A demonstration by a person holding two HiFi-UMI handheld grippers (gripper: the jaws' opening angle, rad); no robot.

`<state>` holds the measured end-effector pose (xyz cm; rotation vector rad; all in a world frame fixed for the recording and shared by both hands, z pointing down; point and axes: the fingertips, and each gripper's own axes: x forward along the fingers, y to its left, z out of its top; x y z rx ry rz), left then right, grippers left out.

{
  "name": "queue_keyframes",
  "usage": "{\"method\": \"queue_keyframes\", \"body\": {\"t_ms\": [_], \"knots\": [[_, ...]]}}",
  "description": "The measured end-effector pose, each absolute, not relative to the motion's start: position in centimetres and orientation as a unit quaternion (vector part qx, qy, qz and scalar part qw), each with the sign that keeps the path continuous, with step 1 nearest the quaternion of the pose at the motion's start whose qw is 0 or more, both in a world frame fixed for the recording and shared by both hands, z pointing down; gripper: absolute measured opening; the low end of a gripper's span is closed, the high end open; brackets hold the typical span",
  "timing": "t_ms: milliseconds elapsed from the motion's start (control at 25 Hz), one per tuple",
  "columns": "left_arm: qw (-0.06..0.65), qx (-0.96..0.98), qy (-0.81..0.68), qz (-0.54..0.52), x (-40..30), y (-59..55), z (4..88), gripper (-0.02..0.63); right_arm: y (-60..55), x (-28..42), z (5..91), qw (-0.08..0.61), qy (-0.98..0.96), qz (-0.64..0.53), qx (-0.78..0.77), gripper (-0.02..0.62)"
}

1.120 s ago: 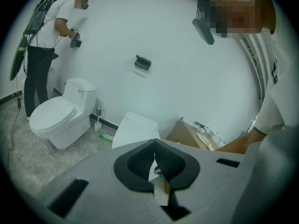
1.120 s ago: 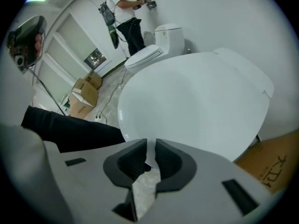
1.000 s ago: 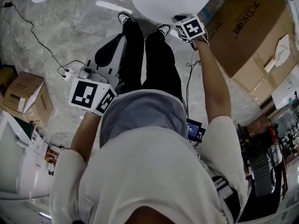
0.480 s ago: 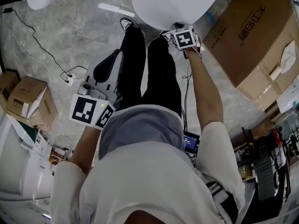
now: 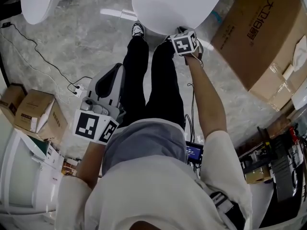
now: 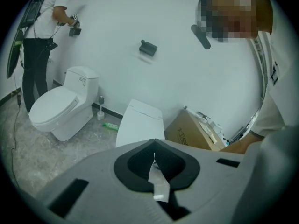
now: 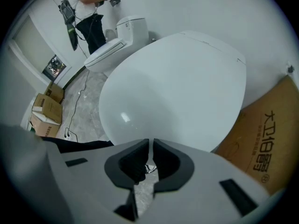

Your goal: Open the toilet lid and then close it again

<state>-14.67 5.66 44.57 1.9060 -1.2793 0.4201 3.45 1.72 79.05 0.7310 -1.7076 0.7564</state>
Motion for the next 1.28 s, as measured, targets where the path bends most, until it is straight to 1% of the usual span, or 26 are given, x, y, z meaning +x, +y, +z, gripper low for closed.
{"method": "queue_keyframes", "body": {"t_ms": [120,200,280,440,600,760,1040,1280], "knots": [[0.390,0.764,-0.487,0.167,-14.9,4.7,44.8,0.008,1.3,3.6,79.1,0.538,-0.702,0.328,0.332,0.032],[0.383,0.773,-0.475,0.171,-15.4,3.9,44.6,0.008,1.1,3.6,78.9,0.523,-0.692,0.344,0.359,0.031],[0.375,0.782,-0.467,0.173,-15.9,3.1,44.0,0.008,1.4,3.7,78.6,0.494,-0.687,0.364,0.389,0.011],[0.356,0.801,-0.451,0.166,-16.7,1.2,42.3,0.008,2.2,4.5,76.6,0.426,-0.670,0.414,0.446,0.011],[0.347,0.814,-0.438,0.161,-16.9,-0.5,40.5,0.008,2.7,5.5,73.6,0.397,-0.662,0.421,0.476,0.011],[0.327,0.826,-0.428,0.166,-16.1,-1.6,38.6,0.007,1.9,6.6,68.8,0.354,-0.671,0.414,0.504,0.011],[0.304,0.841,-0.421,0.151,-15.0,-2.8,35.0,0.007,-1.7,7.3,57.9,0.282,-0.713,0.358,0.533,0.009],[0.287,0.854,-0.414,0.132,-13.7,-4.1,32.0,0.006,-3.2,7.8,50.3,0.249,-0.729,0.332,0.544,0.009]]}}
